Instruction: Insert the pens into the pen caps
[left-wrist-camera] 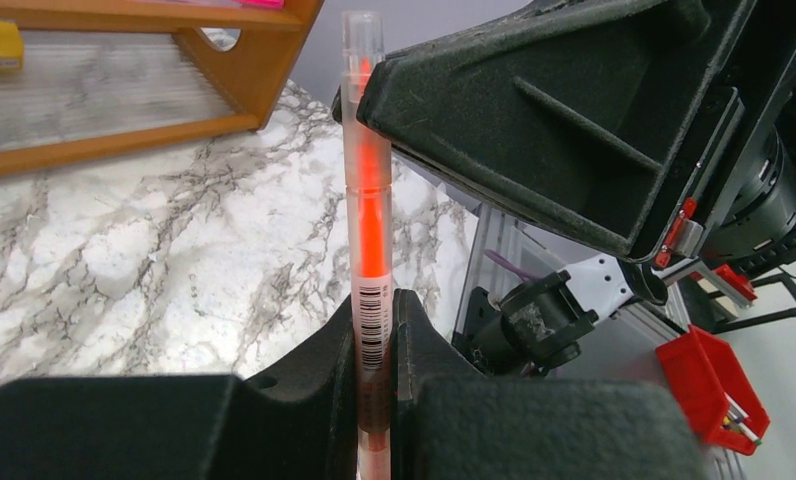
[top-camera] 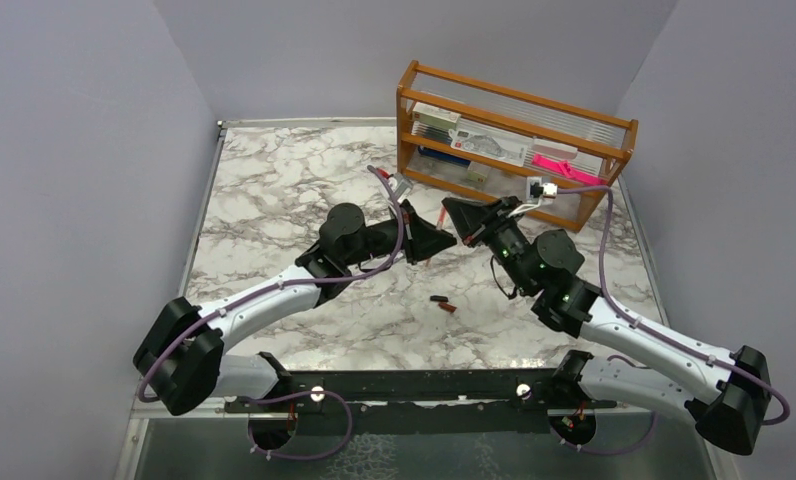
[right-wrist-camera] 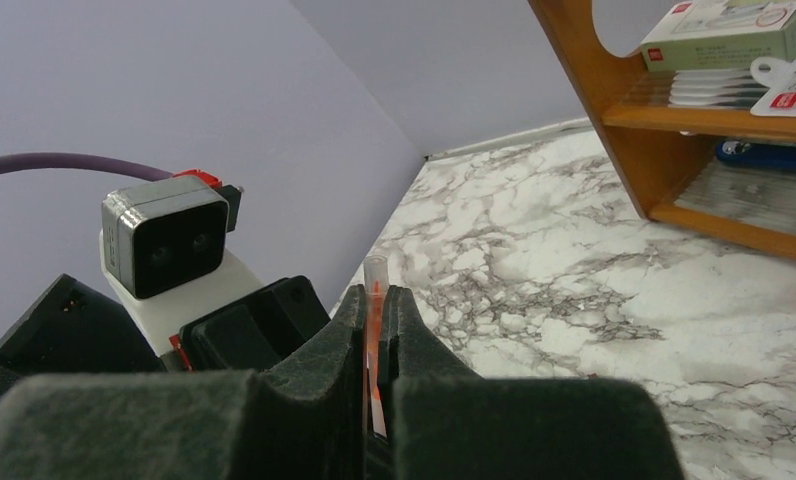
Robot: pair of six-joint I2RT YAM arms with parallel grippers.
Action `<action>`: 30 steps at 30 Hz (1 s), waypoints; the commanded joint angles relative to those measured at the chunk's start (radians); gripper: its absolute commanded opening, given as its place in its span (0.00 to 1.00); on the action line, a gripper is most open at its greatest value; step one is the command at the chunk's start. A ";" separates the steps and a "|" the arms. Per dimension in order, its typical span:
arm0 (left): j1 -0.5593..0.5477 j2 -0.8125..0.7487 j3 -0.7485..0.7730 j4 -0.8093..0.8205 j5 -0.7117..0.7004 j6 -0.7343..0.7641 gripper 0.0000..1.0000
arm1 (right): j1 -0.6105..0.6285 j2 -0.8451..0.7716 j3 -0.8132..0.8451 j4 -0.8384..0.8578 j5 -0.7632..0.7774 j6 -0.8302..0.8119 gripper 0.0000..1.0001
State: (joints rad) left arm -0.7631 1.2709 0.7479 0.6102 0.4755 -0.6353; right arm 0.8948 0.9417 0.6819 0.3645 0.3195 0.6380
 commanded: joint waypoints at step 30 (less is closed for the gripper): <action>0.059 0.065 0.305 0.141 -0.064 0.098 0.00 | 0.039 0.105 -0.261 -0.157 -0.409 0.122 0.01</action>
State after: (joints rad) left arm -0.7341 1.3609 0.8806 0.3698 0.5488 -0.5484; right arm 0.8532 0.9863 0.5301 0.5640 0.3199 0.7143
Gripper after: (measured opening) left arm 0.111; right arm 0.036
